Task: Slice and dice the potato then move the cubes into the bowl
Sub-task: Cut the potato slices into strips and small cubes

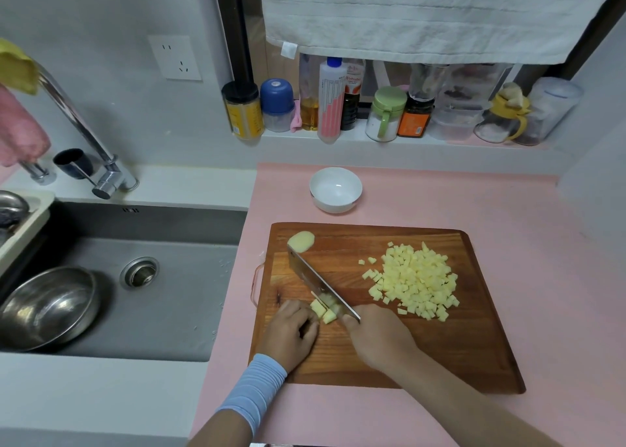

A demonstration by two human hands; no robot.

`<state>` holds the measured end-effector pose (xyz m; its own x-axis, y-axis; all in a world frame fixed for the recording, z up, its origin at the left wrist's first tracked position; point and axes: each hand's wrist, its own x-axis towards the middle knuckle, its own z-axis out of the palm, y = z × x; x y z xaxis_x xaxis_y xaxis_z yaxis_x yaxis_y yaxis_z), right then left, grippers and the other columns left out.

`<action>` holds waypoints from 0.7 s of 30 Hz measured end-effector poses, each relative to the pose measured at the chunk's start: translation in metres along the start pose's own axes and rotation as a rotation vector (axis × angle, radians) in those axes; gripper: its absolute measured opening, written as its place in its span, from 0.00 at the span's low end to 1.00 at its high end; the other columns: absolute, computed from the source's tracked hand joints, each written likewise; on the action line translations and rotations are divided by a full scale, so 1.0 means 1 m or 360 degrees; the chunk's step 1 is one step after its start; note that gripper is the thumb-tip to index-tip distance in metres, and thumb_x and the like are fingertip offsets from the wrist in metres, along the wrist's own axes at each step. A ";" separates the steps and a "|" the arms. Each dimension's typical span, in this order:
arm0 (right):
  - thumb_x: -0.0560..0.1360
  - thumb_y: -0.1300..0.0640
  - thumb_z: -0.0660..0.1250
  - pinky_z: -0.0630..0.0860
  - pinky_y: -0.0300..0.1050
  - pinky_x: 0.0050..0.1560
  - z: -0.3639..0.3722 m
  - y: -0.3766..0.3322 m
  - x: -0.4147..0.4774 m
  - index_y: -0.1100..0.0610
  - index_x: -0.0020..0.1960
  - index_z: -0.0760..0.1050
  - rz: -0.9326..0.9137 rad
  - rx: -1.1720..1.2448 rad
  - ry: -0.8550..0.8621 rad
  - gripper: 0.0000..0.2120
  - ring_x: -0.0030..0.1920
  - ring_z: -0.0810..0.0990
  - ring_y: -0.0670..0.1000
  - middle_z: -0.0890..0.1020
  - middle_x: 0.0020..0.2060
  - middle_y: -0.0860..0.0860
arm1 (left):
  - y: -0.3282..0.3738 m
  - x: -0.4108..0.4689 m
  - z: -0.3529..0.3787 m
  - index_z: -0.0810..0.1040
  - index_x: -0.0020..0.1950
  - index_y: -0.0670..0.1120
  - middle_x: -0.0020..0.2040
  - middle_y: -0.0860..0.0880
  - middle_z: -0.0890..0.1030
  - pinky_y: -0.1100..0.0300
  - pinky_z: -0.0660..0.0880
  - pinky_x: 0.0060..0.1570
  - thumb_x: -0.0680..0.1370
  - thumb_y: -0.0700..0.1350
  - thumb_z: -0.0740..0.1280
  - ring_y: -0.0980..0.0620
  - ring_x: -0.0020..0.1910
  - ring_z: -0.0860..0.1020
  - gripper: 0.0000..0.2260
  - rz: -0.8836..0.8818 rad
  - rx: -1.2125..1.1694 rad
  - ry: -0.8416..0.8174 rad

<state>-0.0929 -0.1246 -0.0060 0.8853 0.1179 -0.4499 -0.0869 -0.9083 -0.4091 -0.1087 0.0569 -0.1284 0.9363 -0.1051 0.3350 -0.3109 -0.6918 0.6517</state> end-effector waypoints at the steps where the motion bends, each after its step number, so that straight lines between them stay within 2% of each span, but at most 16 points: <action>1: 0.84 0.45 0.57 0.74 0.46 0.40 -0.002 0.000 -0.003 0.48 0.48 0.78 -0.0011 0.0004 0.0018 0.14 0.43 0.81 0.50 0.81 0.39 0.45 | 0.000 0.000 0.000 0.79 0.41 0.46 0.43 0.53 0.78 0.69 0.70 0.52 0.73 0.37 0.74 0.54 0.45 0.76 0.06 -0.0004 0.0002 0.0002; 6: 0.84 0.45 0.57 0.74 0.46 0.41 -0.002 0.000 -0.022 0.46 0.45 0.75 -0.0050 0.0008 0.0017 0.13 0.42 0.80 0.49 0.80 0.37 0.45 | 0.002 0.000 -0.001 0.79 0.40 0.46 0.43 0.54 0.78 0.71 0.68 0.54 0.73 0.37 0.73 0.55 0.46 0.75 0.06 -0.0021 0.0017 0.0012; 12: 0.83 0.45 0.57 0.75 0.46 0.40 0.008 0.010 -0.032 0.50 0.48 0.78 -0.0024 -0.0064 -0.0030 0.15 0.41 0.81 0.49 0.81 0.38 0.47 | 0.001 -0.002 0.000 0.79 0.40 0.47 0.43 0.55 0.78 0.68 0.71 0.52 0.73 0.38 0.73 0.55 0.46 0.76 0.06 -0.0064 0.0038 0.0009; 21: 0.83 0.46 0.57 0.78 0.46 0.45 0.023 0.004 -0.016 0.49 0.50 0.79 0.0019 -0.0057 -0.0072 0.14 0.44 0.82 0.52 0.83 0.42 0.47 | -0.002 -0.002 0.001 0.79 0.40 0.47 0.43 0.55 0.78 0.64 0.74 0.50 0.74 0.40 0.72 0.55 0.45 0.76 0.04 -0.0052 0.0040 0.0006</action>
<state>-0.1180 -0.1207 -0.0188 0.8627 0.1240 -0.4903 -0.0803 -0.9236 -0.3749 -0.1098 0.0580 -0.1312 0.9453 -0.0794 0.3164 -0.2757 -0.7127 0.6450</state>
